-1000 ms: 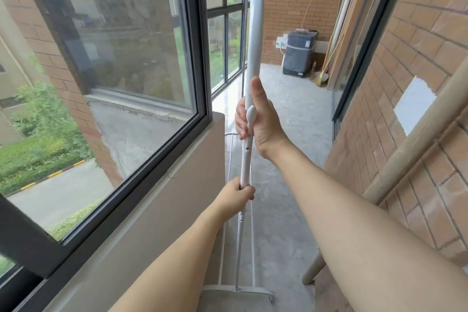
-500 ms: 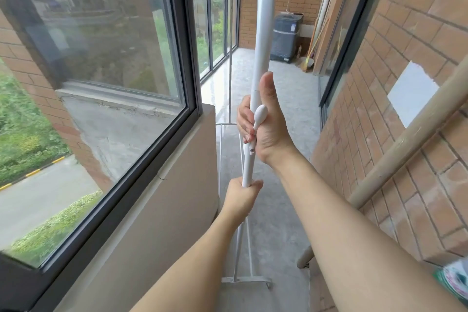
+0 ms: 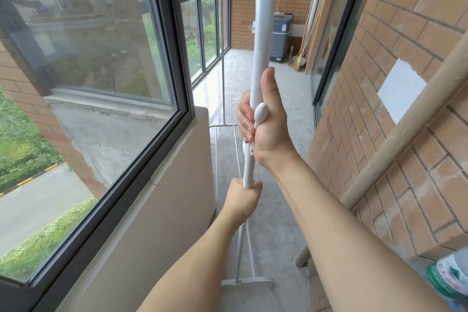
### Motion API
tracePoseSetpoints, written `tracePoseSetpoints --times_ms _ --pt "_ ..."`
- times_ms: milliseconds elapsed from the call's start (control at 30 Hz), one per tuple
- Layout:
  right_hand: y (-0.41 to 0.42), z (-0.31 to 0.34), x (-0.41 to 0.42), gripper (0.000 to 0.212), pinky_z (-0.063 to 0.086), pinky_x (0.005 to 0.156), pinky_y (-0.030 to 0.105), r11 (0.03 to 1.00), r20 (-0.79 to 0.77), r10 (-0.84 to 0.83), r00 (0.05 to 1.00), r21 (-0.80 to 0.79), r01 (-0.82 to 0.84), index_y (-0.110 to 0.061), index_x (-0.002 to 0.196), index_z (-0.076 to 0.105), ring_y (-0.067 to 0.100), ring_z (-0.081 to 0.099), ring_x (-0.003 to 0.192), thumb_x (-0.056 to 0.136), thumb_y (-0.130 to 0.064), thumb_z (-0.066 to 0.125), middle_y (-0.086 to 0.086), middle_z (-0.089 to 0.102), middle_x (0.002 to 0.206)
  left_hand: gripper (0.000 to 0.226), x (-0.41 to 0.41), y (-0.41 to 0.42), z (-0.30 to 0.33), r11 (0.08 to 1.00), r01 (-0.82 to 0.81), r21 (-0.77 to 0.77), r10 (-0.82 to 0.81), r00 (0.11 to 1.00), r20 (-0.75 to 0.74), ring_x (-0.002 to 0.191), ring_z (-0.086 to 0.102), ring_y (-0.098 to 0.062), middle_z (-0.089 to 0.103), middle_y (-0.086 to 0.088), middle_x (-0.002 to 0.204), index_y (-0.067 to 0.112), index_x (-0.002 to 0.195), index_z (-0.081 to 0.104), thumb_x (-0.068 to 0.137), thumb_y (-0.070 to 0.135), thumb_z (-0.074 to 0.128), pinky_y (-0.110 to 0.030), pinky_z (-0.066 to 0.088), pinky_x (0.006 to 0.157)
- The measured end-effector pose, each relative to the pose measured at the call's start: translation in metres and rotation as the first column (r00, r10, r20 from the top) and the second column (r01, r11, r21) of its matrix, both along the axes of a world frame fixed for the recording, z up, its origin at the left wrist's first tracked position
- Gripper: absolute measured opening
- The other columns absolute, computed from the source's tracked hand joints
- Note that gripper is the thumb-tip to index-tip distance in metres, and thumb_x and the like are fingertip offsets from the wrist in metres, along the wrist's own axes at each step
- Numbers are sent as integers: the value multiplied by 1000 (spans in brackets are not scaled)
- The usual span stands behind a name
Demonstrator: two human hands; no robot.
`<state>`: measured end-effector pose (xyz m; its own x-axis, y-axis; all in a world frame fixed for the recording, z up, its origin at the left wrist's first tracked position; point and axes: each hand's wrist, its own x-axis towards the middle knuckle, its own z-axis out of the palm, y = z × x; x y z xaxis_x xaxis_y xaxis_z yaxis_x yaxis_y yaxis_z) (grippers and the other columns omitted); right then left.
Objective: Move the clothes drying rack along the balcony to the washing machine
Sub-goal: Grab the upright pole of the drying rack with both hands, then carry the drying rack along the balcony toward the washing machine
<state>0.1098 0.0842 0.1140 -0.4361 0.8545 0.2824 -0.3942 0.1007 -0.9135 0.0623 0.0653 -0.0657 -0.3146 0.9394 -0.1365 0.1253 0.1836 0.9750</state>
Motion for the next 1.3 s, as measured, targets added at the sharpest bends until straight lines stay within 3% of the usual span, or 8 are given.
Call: tracePoseSetpoints --times_ms 400,967,1300 --pt "0 6 3 61 18 36 23 1000 -29 -14 999 5 14 -19 47 30 13 18 33 85 -66 35 -3 23 38 51 5 1 8 1000 3 27 -3 1000 -11 40 15 -7 18 14 40 26 43 17 79 9 49 -17 18 38" --pt "15 19 6 63 19 36 23 997 3 15 1000 82 -15 -19 44 30 12 20 32 79 -72 35 -3 24 37 59 11 19 22 999 20 38 -20 1000 7 33 15 -5 18 16 36 27 38 18 84 4 48 -15 18 33" --pt "43 29 4 66 20 36 24 996 2 -51 999 77 50 -17 45 28 14 18 32 83 -70 32 -2 23 37 55 6 48 32 998 56 32 -56 998 16 33 14 -5 19 16 36 28 43 18 81 1 47 -16 18 33"
